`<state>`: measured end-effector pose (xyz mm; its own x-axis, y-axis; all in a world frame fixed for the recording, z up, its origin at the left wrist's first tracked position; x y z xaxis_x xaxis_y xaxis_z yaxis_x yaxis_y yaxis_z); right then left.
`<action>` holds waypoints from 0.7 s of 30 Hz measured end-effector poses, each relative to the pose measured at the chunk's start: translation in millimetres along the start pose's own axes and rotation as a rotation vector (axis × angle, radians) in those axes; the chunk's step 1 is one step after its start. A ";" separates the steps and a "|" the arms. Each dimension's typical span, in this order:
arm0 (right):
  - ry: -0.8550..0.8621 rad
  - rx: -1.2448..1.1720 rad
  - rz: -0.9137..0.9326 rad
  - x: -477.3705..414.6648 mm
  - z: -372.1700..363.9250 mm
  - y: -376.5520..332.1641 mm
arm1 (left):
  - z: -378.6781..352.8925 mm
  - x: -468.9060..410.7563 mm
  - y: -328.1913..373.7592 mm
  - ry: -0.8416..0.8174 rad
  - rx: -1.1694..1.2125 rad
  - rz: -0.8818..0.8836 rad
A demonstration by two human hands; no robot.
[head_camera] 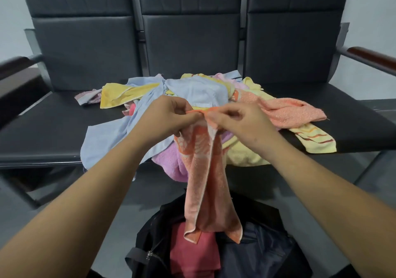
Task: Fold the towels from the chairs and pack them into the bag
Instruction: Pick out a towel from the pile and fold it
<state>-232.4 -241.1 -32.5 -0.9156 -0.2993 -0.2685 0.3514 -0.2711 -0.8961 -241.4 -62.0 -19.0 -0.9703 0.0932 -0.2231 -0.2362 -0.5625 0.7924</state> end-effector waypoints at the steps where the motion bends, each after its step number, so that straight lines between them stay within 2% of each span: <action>1: -0.018 0.055 0.013 2.5 -5.0 -0.7 | -1.8 0.6 1.6 -0.011 -0.011 -0.001; 5: 0.065 0.228 0.070 0.3 1.1 0.2 | -0.6 0.0 0.9 -0.036 0.005 -0.001; 9: 0.051 0.126 0.025 -1.3 16.5 2.7 | -1.0 -2.1 -12.5 -0.160 -0.138 -0.012; 12: 0.114 0.051 0.042 -1.1 30.1 3.9 | 1.8 -2.7 -36.4 -0.213 -0.296 0.068; 13: 0.150 0.009 0.030 -1.8 35.5 6.1 | 3.3 -0.8 -41.4 -0.231 -0.262 0.092; 15: 0.216 -0.087 -0.012 -2.9 45.6 11.8 | 3.2 3.3 -43.3 -0.249 -0.034 0.089; 18: 0.256 -0.184 -0.030 -8.6 54.7 13.0 | 7.9 -1.3 -33.1 -0.138 0.262 0.051; 21: 0.249 -0.248 -0.066 -25.6 64.6 5.2 | 18.7 -20.7 -16.2 0.026 0.355 0.018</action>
<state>-194.5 -293.9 -7.5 -0.9651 -0.0485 -0.2573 0.2594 -0.0432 -0.9648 -218.5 -39.5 -16.6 -0.9739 0.0621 -0.2182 -0.2268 -0.2431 0.9431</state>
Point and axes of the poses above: each hand's wrist, its own x-axis away from the middle knuckle, its own z-axis out of the back of the hand, y = z × x, the point moved 7 cm from there along -x, towards the middle knuckle, and after that the axes turned 1 degree about -x, right-handed, at the moved point
